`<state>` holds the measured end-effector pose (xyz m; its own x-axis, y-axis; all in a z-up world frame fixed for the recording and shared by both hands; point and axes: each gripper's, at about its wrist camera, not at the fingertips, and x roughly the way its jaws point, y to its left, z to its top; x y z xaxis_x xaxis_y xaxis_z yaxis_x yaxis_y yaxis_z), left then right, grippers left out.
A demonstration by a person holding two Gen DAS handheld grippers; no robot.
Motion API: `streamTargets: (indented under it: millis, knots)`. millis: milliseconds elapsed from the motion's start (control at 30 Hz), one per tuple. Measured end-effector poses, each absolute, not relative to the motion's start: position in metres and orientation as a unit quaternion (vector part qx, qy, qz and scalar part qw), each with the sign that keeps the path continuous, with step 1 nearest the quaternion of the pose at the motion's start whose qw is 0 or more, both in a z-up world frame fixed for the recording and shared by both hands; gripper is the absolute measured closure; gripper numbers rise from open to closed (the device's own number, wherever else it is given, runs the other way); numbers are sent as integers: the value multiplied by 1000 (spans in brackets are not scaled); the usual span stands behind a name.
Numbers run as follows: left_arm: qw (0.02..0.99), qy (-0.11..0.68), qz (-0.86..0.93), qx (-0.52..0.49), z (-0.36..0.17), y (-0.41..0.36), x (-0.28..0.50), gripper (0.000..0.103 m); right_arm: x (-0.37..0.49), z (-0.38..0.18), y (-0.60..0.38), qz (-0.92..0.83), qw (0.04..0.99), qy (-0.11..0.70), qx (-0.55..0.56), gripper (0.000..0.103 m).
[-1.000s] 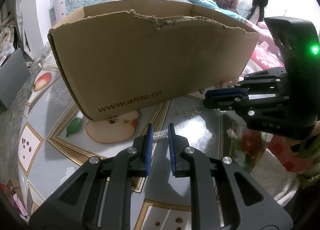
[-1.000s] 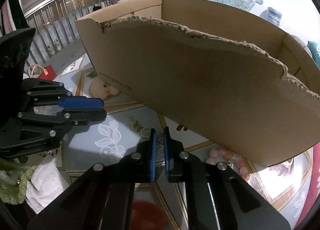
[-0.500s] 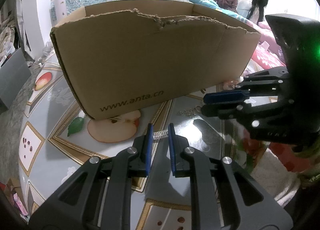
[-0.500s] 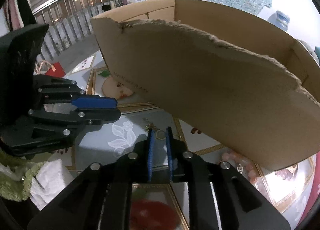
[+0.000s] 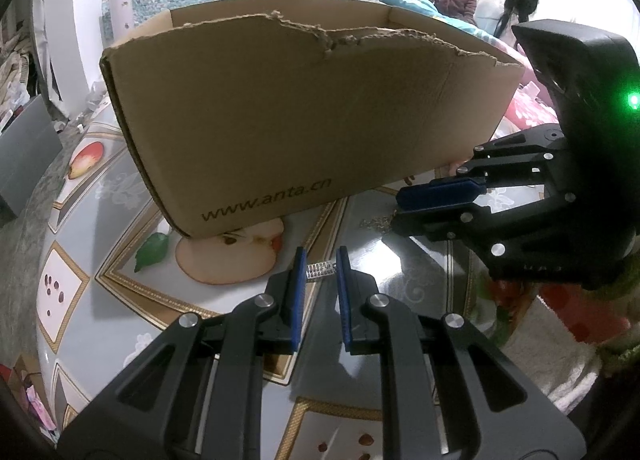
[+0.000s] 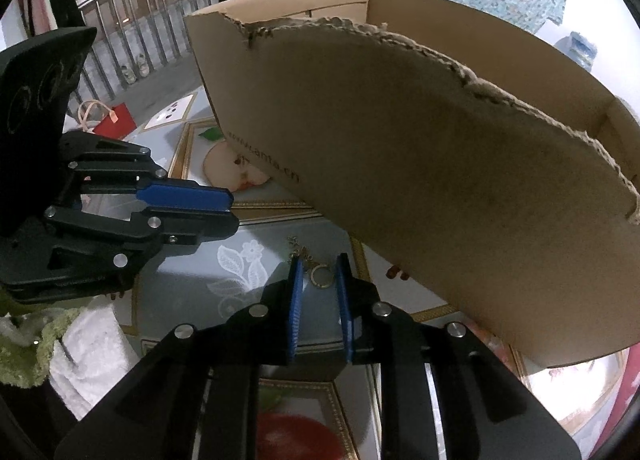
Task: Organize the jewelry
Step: 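Close the right gripper on the keychain ring while the left gripper holds the charm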
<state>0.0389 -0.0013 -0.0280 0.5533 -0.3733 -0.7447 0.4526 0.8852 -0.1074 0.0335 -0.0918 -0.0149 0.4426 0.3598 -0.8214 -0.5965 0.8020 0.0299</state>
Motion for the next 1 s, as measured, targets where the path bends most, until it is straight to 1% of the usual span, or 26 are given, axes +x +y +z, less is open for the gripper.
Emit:
streamTargets:
  millis: [67, 200, 233, 267, 833, 1000]
  knots:
    - [880, 410, -235, 49, -28, -1, 39, 89, 33, -15, -91, 288, 838, 445, -131, 92]
    - [880, 410, -234, 48, -28, -2, 39, 89, 32, -16, -92, 287, 841, 442, -126, 93]
    - [880, 410, -234, 48, -28, -1, 39, 89, 32, -16, -93, 287, 841, 441, -123, 94]
    - [880, 410, -235, 48, -28, -1, 39, 89, 32, -16, -94, 287, 841, 443, -119, 99]
    - [880, 409, -235, 49, -28, -6, 40, 89, 19, -4, -104, 296, 843, 441, -87, 99]
    - [881, 407, -235, 49, -26, -6, 40, 89, 18, -8, -101, 281, 842, 449, -104, 97]
